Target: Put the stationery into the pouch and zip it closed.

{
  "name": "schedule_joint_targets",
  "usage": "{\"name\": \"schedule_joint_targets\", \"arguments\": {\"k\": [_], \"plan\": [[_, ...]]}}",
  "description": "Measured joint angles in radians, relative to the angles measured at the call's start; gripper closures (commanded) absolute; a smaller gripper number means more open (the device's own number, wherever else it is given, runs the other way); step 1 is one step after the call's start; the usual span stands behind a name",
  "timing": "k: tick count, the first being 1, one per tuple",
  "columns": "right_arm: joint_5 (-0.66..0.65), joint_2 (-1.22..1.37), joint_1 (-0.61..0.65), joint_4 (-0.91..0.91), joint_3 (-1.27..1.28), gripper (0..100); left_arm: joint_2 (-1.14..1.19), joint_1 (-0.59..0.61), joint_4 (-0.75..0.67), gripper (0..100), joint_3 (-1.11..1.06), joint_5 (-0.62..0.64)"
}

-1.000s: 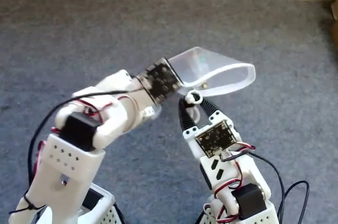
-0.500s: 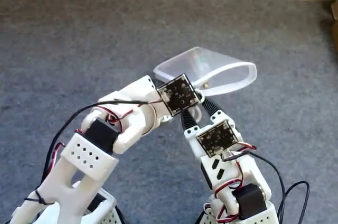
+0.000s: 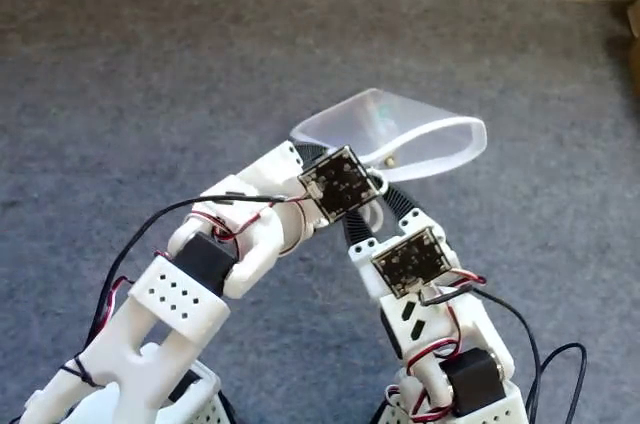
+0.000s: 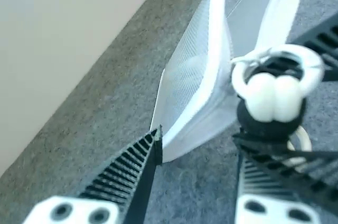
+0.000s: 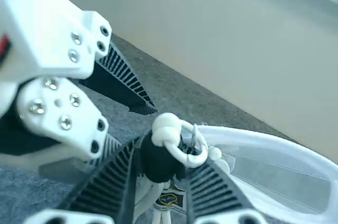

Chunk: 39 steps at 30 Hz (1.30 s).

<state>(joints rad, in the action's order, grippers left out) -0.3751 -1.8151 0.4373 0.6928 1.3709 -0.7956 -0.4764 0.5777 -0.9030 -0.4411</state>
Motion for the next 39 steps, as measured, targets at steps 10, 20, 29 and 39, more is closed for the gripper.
{"name": "schedule_joint_targets", "arguments": {"k": [10, 20, 29, 39], "plan": [[0.0, 0.0, -0.005, 0.0, -0.005, 99.4, 0.0, -0.051, -0.043, 77, -0.015, 0.021], [-0.003, -0.002, -0.006, 0.034, -0.005, 99.4, -0.003, -0.091, -0.114, 77, -0.086, 0.021], [-0.003, -0.002, -0.008, 0.038, -0.005, 99.4, -0.003, -0.098, -0.216, 80, -0.137, 0.101], [-0.003, -0.002, -0.008, 0.038, -0.005, 99.4, -0.002, -0.106, -0.216, 98, -0.147, 0.114]]}}
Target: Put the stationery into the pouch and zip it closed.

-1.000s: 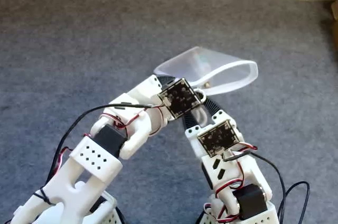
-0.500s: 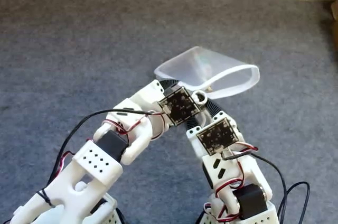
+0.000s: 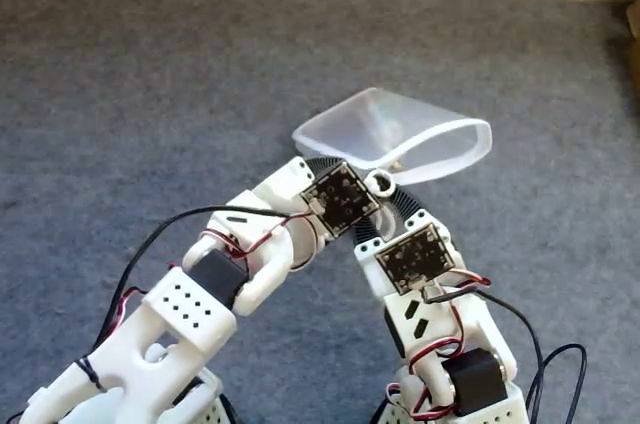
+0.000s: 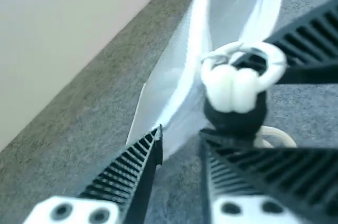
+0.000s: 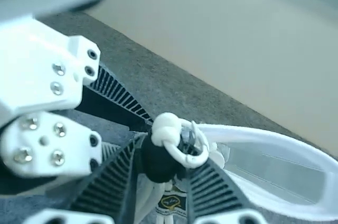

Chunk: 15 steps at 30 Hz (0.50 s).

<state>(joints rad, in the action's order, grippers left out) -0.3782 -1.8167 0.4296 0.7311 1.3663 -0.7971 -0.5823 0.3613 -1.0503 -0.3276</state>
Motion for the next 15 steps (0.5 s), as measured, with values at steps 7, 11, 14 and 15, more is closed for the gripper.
{"name": "schedule_joint_targets", "arguments": {"k": [7, 11, 14, 15], "plan": [[0.055, 0.002, 0.002, -0.002, -0.046, 99.4, 0.0, -0.02, 0.0, 99, 0.0, 0.0], [0.078, 0.002, 0.002, 0.0, -0.058, 99.4, 0.0, -0.025, 0.0, 99, 0.0, 0.0], [0.081, 0.002, -0.011, 0.0, -0.058, 99.4, 0.0, -0.025, 0.0, 99, 0.002, 0.0], [0.084, 0.002, -0.017, 0.0, -0.058, 99.4, 0.0, -0.025, 0.0, 99, 0.002, 0.0]]}}
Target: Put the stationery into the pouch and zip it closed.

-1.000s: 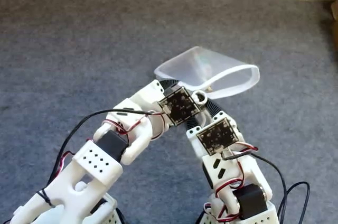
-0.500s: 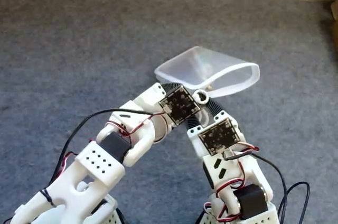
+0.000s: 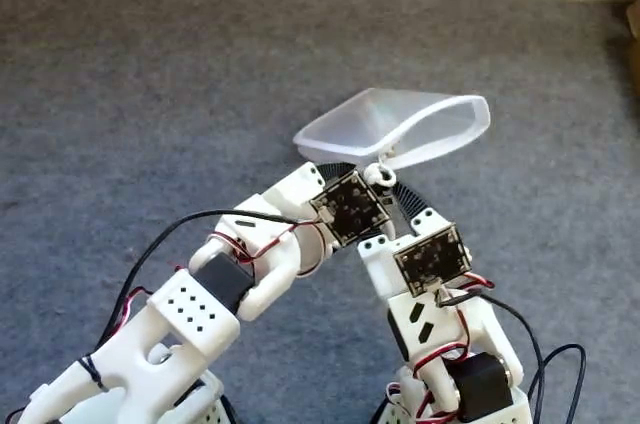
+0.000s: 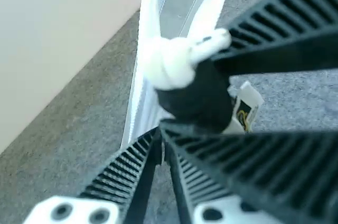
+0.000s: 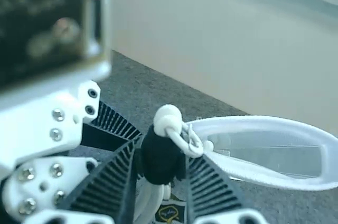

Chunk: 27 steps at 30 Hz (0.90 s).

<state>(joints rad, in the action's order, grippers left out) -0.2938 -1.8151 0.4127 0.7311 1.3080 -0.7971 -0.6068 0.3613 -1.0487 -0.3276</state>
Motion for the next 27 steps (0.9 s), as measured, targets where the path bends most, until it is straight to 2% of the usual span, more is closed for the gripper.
{"name": "schedule_joint_targets", "arguments": {"k": [7, 13, 20, 23, 27], "plan": [[0.005, 0.002, -0.043, -0.058, 0.0, 99.4, 0.0, -0.003, -0.002, 99, 0.0, 0.0], [0.114, 0.0, -0.112, -0.11, -0.002, 99.4, -0.063, 0.017, -0.002, 99, 0.002, 0.0], [0.135, -0.002, -0.118, -0.126, -0.02, 99.4, -0.258, 0.02, 0.17, 99, 0.0, 0.0], [0.135, -0.002, -0.118, -0.126, -0.021, 99.4, -0.308, 0.021, 0.196, 99, -0.029, 0.0], [0.135, -0.002, -0.118, -0.126, -0.021, 99.4, -0.322, 0.025, 0.196, 88, -0.038, 0.0]]}}
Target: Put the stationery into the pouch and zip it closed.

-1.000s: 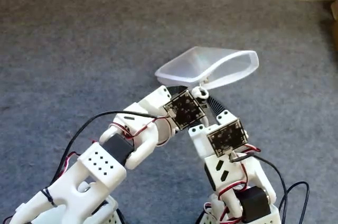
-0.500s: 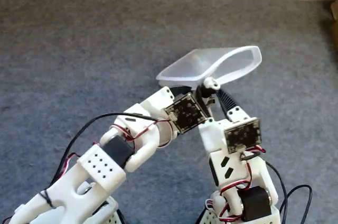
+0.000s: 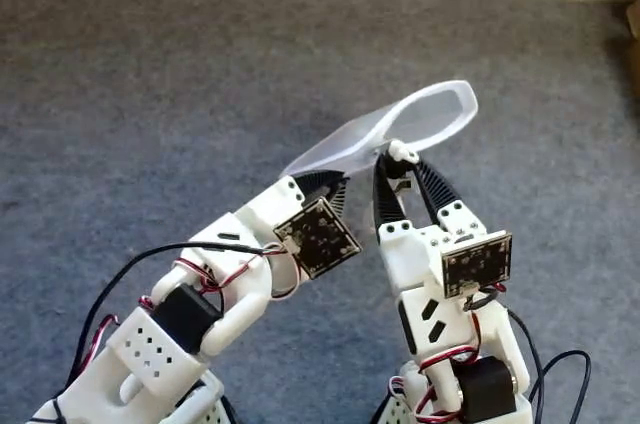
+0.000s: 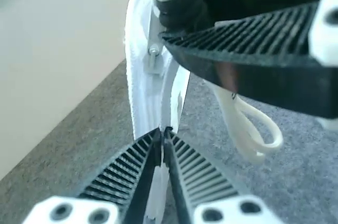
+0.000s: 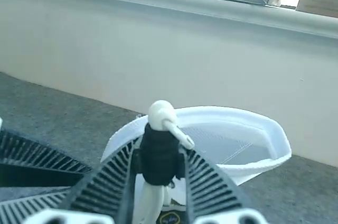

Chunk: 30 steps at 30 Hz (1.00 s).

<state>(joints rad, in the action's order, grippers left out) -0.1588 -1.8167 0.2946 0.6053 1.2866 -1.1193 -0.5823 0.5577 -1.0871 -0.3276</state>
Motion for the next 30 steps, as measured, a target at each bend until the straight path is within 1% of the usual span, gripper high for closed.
{"name": "schedule_joint_targets", "arguments": {"k": [3, 5, 8, 10, 18, 22, 26, 30], "plan": [[0.0, 0.0, -0.006, -0.002, 0.0, 99.4, -0.002, 0.003, 0.006, 80, -0.002, 0.008], [0.0, 0.0, -0.002, -0.003, 0.0, 99.4, -0.009, 0.009, 0.009, 78, -0.012, 0.048], [0.0, 0.0, -0.002, -0.003, 0.0, 99.4, -0.014, 0.008, 0.011, 78, -0.017, 0.13], [0.0, 0.0, -0.002, -0.003, 0.0, 99.4, -0.015, 0.009, 0.011, 78, -0.017, 0.146], [0.0, 0.0, 0.029, -0.003, 0.0, 99.4, -0.017, 0.011, 0.009, 78, -0.017, 0.155], [0.0, 0.0, 0.031, 0.003, -0.006, 99.4, -0.017, 0.011, -0.043, 78, -0.017, 0.155], [0.0, -0.011, 0.031, 0.041, -0.012, 99.4, -0.017, 0.055, -0.097, 78, -0.017, 0.155], [0.0, -0.012, 0.031, 0.041, -0.012, 99.4, -0.017, 0.058, -0.147, 78, -0.017, 0.155]]}}
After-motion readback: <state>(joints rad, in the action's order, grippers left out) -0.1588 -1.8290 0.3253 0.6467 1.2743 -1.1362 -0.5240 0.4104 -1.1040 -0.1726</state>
